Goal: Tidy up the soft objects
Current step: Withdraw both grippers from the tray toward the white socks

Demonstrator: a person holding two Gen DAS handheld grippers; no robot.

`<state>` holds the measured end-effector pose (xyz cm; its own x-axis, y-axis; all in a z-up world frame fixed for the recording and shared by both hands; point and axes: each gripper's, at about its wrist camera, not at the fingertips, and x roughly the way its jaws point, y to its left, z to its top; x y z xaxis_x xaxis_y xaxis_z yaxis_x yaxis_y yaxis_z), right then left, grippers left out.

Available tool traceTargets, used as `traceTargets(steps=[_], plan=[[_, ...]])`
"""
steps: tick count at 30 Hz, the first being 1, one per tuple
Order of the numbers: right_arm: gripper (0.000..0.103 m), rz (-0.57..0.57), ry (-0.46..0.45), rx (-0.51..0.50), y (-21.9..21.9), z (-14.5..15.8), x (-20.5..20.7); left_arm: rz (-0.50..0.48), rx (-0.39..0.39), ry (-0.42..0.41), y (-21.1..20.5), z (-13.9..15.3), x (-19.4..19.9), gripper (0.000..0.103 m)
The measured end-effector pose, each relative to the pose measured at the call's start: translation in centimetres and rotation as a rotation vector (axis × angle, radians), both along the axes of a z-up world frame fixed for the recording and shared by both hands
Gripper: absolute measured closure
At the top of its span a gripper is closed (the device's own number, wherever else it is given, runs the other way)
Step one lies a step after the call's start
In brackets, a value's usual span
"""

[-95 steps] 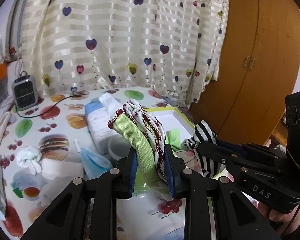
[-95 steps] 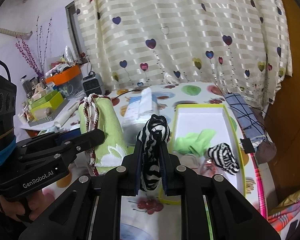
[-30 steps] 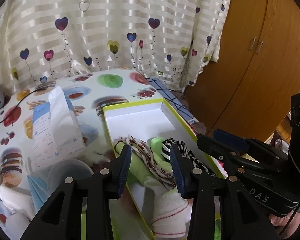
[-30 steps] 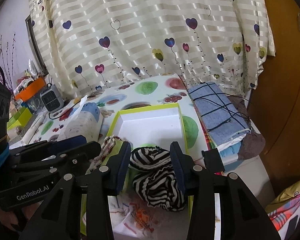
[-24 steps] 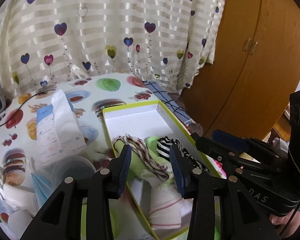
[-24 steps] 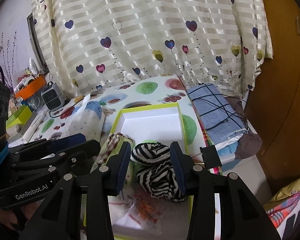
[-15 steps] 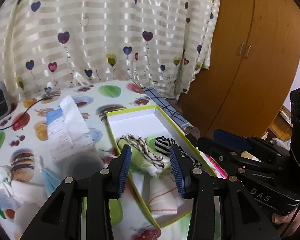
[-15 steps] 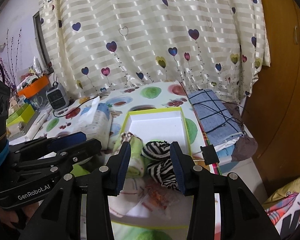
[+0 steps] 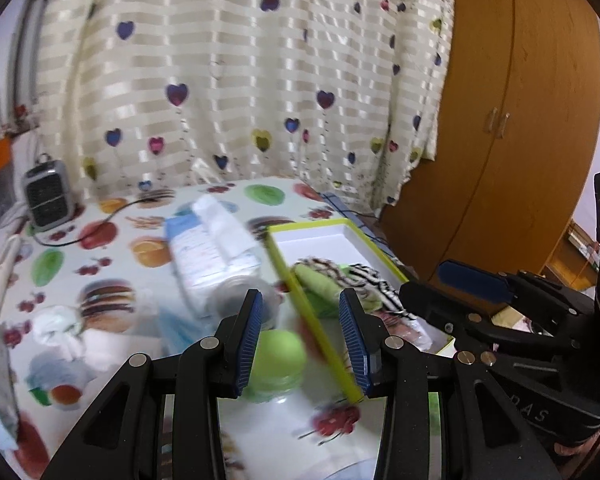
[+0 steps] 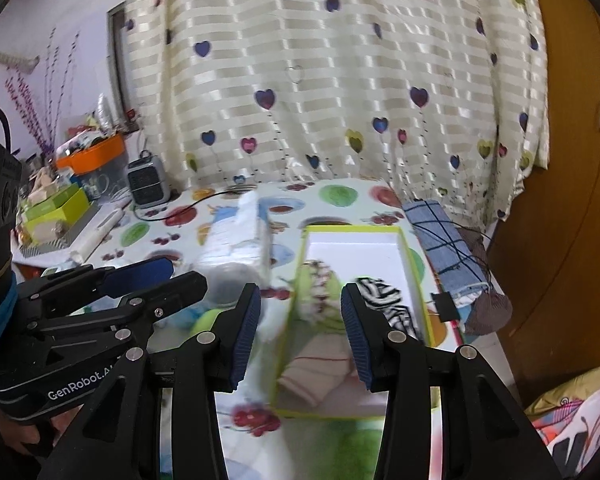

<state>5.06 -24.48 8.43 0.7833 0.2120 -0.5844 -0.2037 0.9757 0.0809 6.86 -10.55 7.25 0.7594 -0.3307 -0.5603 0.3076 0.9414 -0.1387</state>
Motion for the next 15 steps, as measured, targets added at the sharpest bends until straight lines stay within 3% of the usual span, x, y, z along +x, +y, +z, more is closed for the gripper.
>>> traceTargets(steps=[15], plan=[[0.055, 0.09, -0.039, -0.058, 8.3, -0.2, -1.5, 0.214, 0.05, -0.045, 7.7, -0.6, -3.0, 0.065]])
